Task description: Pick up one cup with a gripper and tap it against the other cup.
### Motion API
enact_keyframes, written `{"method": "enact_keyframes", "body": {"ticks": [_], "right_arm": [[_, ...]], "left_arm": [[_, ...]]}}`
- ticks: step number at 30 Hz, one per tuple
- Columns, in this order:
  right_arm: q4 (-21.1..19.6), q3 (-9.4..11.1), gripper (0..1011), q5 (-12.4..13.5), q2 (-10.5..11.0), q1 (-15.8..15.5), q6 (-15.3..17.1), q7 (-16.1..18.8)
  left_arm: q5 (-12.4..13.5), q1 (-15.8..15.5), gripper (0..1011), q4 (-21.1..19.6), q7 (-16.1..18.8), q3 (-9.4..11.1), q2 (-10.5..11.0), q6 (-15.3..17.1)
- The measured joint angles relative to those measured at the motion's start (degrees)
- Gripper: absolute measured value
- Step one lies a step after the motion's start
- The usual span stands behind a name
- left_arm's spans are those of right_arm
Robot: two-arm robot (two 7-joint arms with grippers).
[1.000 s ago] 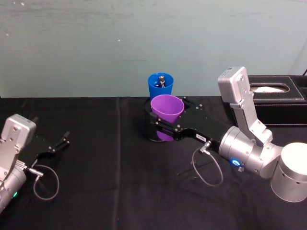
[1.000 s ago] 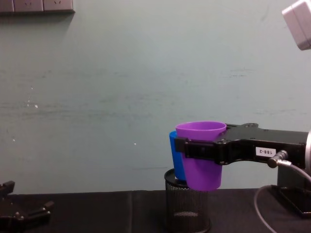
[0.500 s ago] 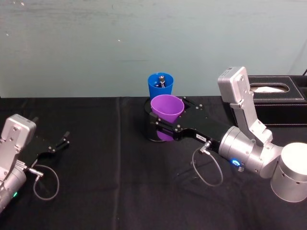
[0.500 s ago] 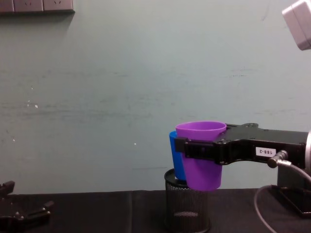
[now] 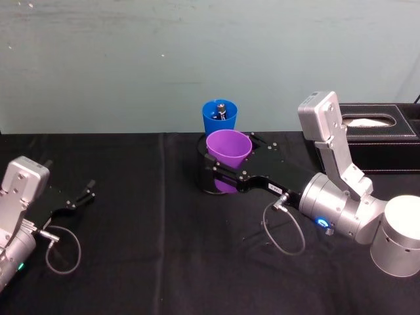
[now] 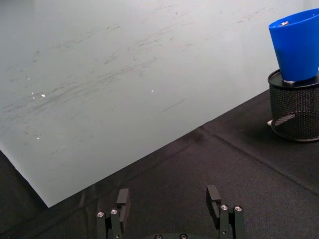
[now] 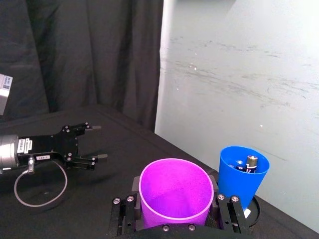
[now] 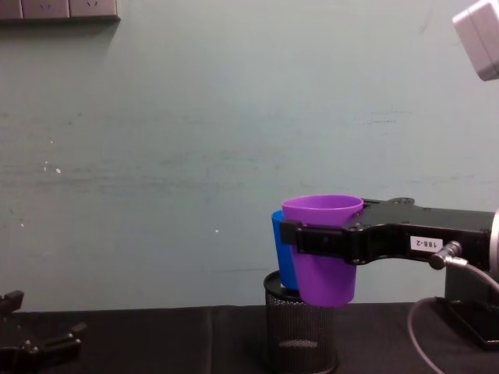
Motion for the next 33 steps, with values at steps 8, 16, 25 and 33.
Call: {"method": "enact_keyframes", "body": {"ticks": [8, 16, 25, 33], "right_arm": [[0.00, 0.00, 741, 0.00, 0.00, 0.00, 0.00, 0.00], [0.00, 0.00, 742, 0.00, 0.00, 0.00, 0.00, 0.00], [0.00, 0.00, 741, 0.00, 0.00, 0.00, 0.00, 0.00], [0.00, 0.00, 741, 0.00, 0.00, 0.00, 0.00, 0.00]], "left_arm": [[0.00, 0.00, 1000, 0.00, 0.00, 0.00, 0.00, 0.00], [0.00, 0.00, 1000, 0.00, 0.00, 0.00, 0.00, 0.00], [0.00, 0.00, 1000, 0.00, 0.00, 0.00, 0.00, 0.00], [0.00, 0.00, 1000, 0.00, 0.00, 0.00, 0.00, 0.00]]}}
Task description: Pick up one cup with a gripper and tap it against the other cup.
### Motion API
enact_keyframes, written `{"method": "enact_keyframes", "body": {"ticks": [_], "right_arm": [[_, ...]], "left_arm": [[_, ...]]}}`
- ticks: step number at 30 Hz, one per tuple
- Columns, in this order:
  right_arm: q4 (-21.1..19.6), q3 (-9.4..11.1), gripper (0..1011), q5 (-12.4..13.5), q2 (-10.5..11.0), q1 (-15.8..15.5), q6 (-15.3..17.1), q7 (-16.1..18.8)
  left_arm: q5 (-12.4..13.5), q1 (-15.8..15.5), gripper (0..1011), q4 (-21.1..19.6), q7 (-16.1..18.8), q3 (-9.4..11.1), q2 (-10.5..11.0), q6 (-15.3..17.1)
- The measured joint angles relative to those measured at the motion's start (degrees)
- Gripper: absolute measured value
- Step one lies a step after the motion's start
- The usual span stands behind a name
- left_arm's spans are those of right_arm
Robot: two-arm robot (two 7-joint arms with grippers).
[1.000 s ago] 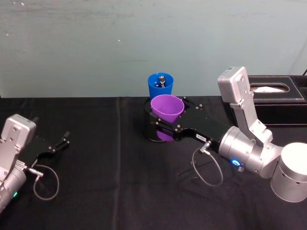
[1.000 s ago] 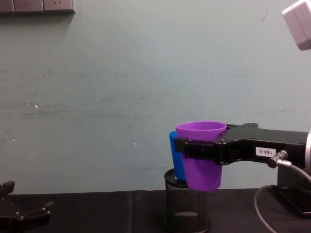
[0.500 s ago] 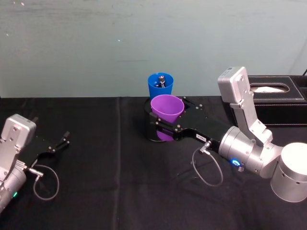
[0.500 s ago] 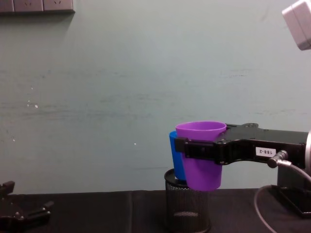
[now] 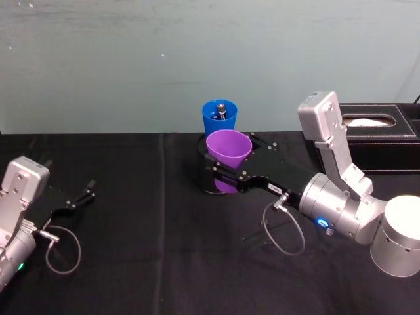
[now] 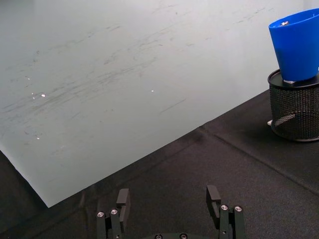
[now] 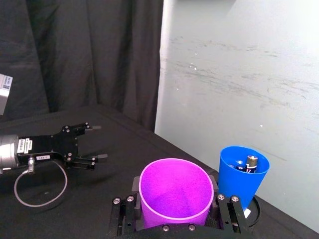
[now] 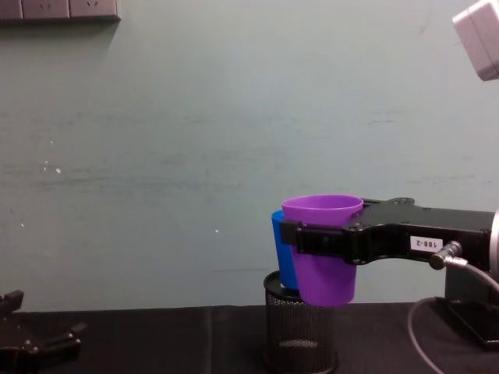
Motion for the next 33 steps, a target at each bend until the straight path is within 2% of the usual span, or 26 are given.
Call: {"method": "enact_keyframes", "body": {"ticks": [33], "right_arm": [[0.00, 0.00, 741, 0.00, 0.00, 0.00, 0.00, 0.00]], "left_arm": [[0.00, 0.00, 1000, 0.00, 0.00, 0.00, 0.00, 0.00]]}}
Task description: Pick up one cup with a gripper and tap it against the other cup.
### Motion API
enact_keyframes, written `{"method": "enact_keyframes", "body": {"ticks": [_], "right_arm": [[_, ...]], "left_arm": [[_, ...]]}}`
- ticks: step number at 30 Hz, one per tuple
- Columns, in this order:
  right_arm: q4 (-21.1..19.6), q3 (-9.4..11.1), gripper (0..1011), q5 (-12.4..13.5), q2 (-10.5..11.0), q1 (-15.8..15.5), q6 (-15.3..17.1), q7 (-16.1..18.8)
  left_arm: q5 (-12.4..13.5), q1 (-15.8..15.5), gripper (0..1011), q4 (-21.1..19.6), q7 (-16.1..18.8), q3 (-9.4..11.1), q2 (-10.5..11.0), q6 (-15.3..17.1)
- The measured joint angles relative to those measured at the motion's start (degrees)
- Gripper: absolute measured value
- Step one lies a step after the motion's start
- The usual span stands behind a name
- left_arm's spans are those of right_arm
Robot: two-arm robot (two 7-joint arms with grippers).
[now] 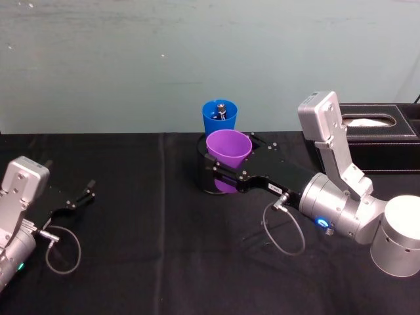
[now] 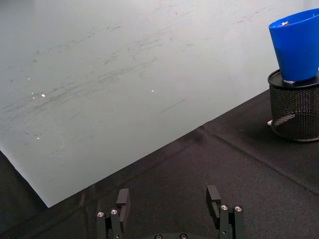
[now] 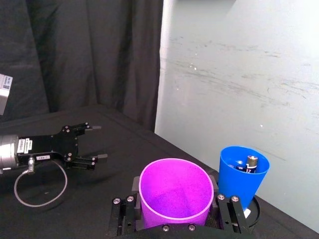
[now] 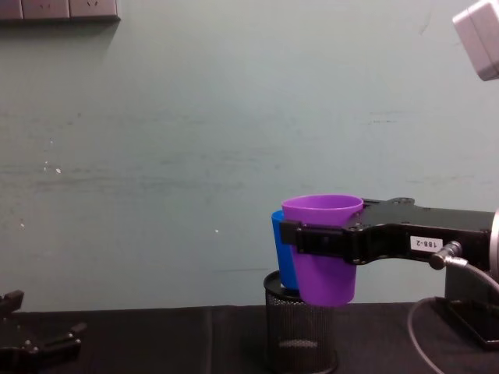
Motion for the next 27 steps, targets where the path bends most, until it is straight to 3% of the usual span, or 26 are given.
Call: {"method": "enact_keyframes", "body": {"ticks": [27], "right_arm": [[0.00, 0.00, 741, 0.00, 0.00, 0.00, 0.00, 0.00]], "left_arm": [[0.00, 0.00, 1000, 0.00, 0.00, 0.00, 0.00, 0.00]]}}
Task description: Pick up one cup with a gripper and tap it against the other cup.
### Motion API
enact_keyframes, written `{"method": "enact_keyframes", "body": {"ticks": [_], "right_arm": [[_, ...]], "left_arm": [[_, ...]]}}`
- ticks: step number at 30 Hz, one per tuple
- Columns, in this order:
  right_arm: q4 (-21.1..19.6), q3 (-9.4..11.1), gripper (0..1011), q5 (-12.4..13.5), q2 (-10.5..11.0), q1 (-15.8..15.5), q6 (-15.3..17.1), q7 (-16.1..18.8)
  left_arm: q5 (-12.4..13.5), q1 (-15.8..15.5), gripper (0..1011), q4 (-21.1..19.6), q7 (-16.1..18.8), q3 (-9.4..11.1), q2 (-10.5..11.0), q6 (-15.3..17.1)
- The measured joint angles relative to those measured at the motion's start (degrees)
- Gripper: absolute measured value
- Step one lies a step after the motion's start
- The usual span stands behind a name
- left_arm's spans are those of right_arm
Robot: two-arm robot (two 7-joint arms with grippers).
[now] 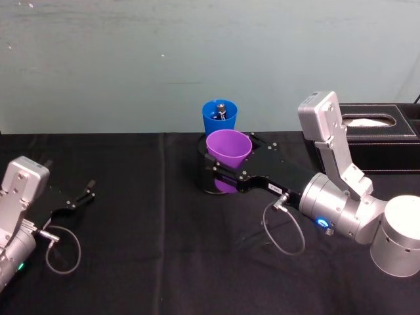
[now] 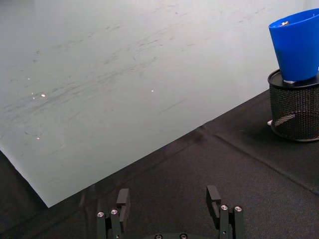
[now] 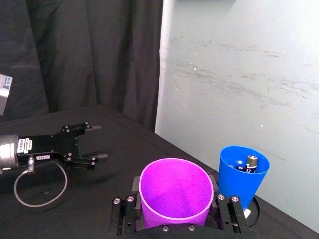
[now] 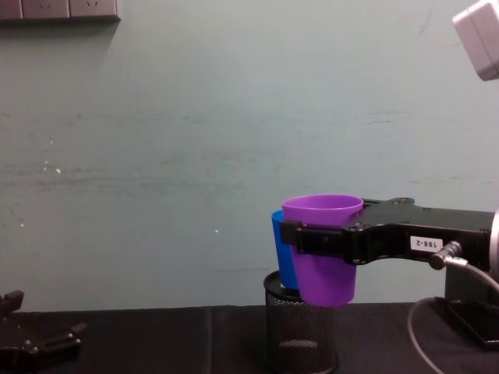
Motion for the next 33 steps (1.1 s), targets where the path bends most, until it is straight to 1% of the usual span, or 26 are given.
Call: {"method": "enact_keyframes", "body": {"ticks": [33], "right_arm": [[0.00, 0.00, 741, 0.00, 0.00, 0.00, 0.00, 0.00]], "left_arm": [[0.00, 0.00, 1000, 0.00, 0.00, 0.00, 0.00, 0.00]]}}
